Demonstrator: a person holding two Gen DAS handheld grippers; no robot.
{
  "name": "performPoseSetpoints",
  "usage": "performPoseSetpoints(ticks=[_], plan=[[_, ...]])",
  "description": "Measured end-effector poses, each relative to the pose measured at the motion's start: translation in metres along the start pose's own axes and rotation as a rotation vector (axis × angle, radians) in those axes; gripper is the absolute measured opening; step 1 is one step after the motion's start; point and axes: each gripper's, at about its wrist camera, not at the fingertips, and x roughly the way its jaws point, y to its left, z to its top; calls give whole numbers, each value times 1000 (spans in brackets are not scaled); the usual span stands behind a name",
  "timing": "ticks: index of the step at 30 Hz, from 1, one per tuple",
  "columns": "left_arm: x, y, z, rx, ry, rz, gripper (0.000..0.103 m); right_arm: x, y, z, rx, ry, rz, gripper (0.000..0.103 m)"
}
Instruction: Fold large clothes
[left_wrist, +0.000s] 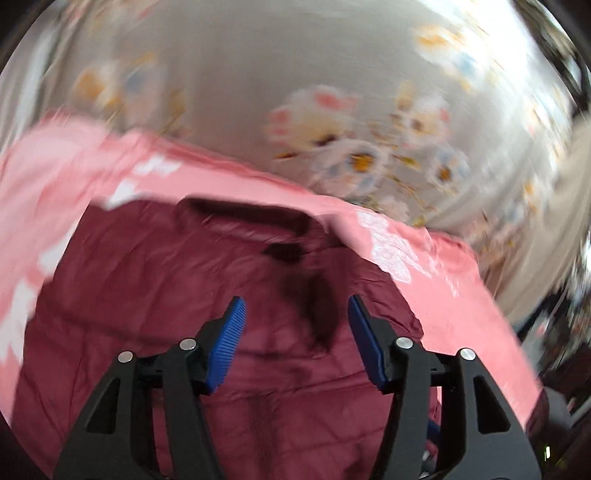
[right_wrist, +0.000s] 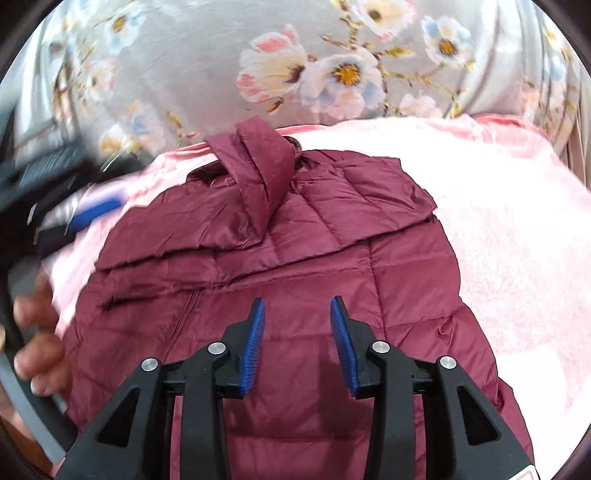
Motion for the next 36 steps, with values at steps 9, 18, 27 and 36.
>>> performPoseSetpoints(ticks=[9, 18, 27, 36], plan=[[-1, 147, 15, -404, 37, 142, 55, 43, 10, 60, 21, -22, -23, 49], [8, 222, 6, -682, 38, 66, 55, 81, -37, 77, 154, 38, -151, 49], [13, 241, 17, -770, -23, 92, 2, 47, 0, 100, 103, -55, 42, 4], [3, 225, 14, -598, -30, 234, 1, 79, -25, 65, 128, 60, -56, 3]])
